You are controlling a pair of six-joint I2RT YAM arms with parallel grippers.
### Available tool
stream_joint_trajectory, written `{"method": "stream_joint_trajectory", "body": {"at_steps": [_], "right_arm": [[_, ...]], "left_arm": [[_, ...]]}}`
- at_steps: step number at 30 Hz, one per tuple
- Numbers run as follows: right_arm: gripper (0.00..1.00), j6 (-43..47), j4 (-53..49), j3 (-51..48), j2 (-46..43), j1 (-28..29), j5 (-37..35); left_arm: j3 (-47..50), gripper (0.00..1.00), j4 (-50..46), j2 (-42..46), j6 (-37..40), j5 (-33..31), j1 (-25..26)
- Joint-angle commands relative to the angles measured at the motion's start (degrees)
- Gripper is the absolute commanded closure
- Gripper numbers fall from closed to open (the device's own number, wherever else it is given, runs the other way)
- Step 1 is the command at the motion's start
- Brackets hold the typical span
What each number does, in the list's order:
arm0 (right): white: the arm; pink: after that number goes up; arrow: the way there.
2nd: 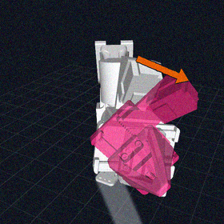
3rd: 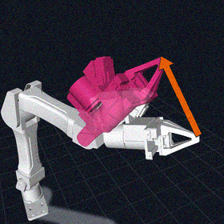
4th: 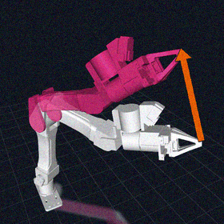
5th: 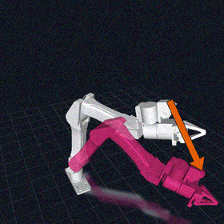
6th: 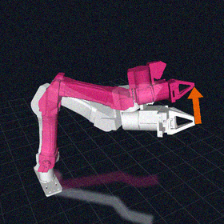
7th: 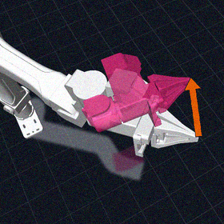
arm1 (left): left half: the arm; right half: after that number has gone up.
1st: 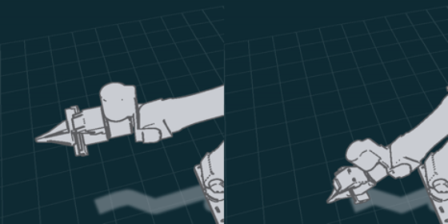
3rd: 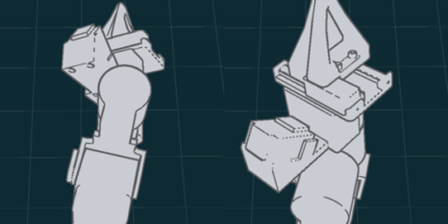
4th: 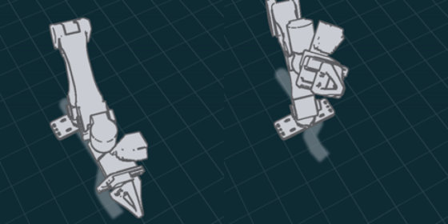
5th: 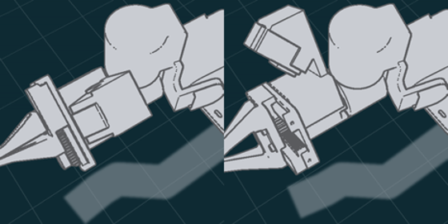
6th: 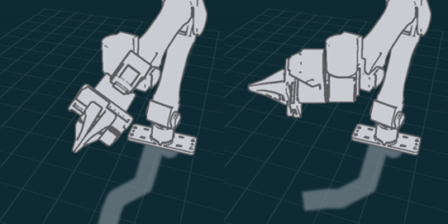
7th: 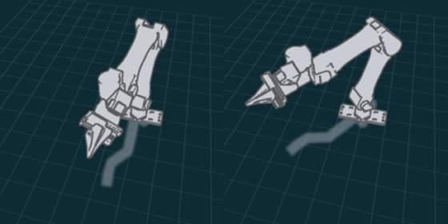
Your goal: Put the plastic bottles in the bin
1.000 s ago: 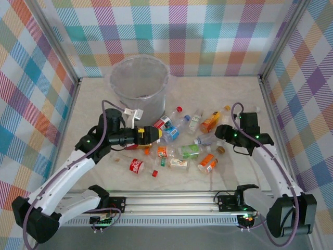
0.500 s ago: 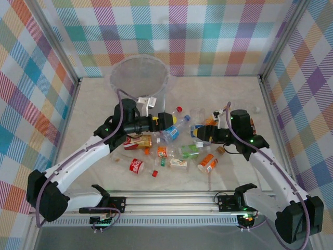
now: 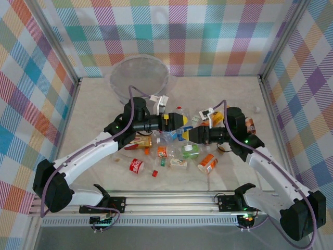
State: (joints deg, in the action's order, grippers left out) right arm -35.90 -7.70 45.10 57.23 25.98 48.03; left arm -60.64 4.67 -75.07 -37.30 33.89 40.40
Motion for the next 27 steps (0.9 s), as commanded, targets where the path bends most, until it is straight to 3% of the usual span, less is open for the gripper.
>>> {"method": "stream_joint_trajectory", "body": {"at_steps": [1, 6, 13, 20, 24, 27], "right_arm": [[0.45, -2.35, 5.65, 1.49, 0.66, 0.87, 3.10], [0.45, -2.77, 6.57, 1.39, 1.35, 1.60, 2.61], [0.45, -1.41, 5.04, 1.05, 1.87, 2.23, 0.87], [0.44, -1.38, 5.08, 1.06, 1.96, 2.63, 0.51], [0.34, -0.98, 4.01, 1.57, 1.62, 2.76, -0.29], [0.21, -0.45, 2.63, 1.90, 0.43, 2.76, -0.73]], "left_arm": [[-1.94, 0.03, 3.53, 0.27, -0.73, 2.05, 0.86], [-1.36, 0.09, 3.96, 0.42, -1.67, 1.50, 0.89], [-2.60, 0.25, 2.42, 0.87, -4.77, -0.38, 0.90], [-3.73, 0.33, 0.35, 2.62, -4.80, -0.37, 0.91], [-4.21, 0.42, -2.18, 2.80, -3.65, -0.84, 0.86], [-5.02, 0.43, -3.54, 3.34, -3.16, -1.88, 0.87]]}}
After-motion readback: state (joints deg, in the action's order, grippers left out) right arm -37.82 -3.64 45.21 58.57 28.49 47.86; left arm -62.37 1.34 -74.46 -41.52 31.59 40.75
